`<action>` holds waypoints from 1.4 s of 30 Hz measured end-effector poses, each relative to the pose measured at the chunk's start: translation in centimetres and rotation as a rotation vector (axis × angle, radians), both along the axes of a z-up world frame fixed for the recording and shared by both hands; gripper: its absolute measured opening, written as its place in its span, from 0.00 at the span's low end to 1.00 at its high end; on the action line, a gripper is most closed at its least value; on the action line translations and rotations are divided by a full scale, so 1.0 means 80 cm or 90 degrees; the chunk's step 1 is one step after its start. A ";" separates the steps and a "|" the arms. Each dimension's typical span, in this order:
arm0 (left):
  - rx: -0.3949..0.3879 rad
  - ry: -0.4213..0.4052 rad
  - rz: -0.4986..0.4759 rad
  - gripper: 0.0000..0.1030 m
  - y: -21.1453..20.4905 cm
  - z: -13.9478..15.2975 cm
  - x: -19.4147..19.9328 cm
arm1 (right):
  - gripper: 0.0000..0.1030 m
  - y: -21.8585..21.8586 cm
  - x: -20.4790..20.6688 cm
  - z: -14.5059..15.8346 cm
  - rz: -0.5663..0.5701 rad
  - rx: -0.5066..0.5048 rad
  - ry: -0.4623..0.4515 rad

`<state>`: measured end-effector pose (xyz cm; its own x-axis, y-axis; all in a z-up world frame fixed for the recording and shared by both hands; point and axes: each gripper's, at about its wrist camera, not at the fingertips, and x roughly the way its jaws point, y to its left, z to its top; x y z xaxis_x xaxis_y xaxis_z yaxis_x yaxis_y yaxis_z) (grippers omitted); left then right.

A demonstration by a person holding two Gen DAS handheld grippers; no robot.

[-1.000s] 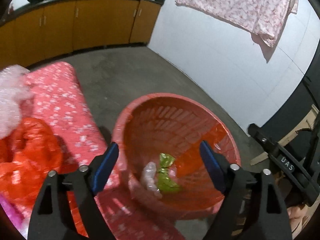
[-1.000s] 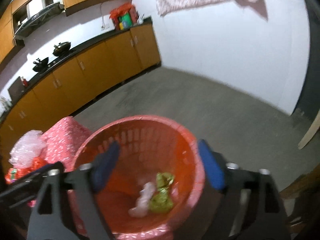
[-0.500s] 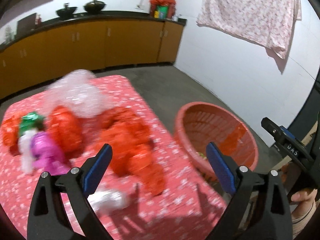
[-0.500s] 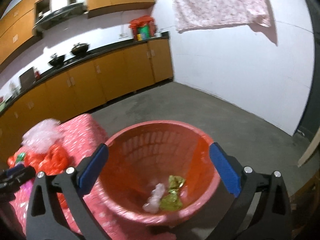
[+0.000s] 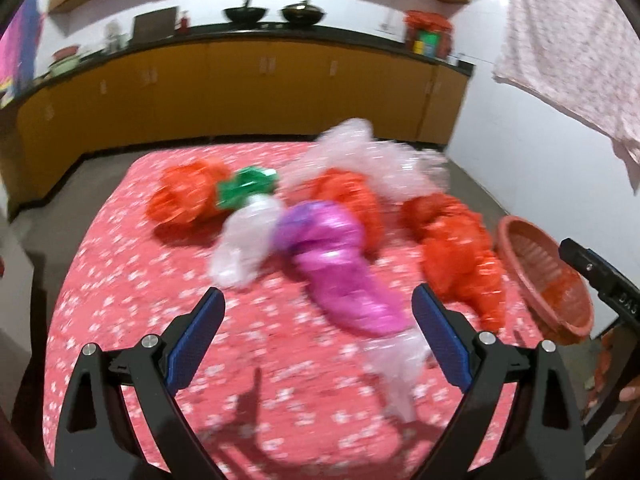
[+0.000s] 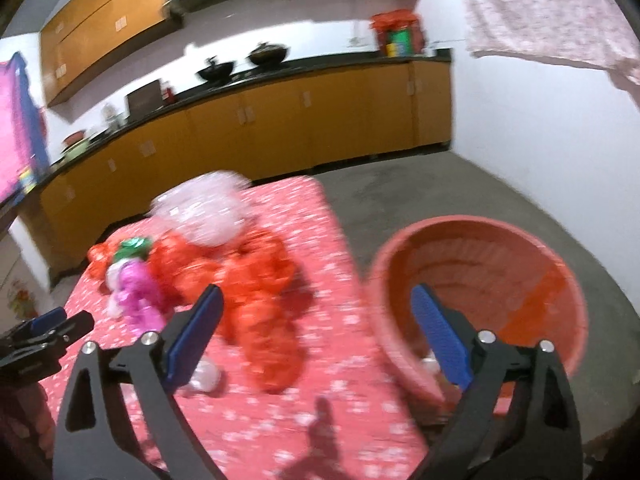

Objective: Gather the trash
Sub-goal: 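Open both tools to drop the bags into the basket, return to table, then grasp the orange-red bag with the right tool while the left tool grasps bubble wrap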

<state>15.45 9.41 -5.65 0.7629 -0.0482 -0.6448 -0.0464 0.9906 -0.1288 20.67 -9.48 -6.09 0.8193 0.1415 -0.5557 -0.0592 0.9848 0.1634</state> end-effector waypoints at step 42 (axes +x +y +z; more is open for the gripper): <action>0.043 0.039 -0.190 0.77 -0.123 -0.049 0.019 | 0.40 -0.048 -0.019 -0.026 -0.008 -0.007 0.072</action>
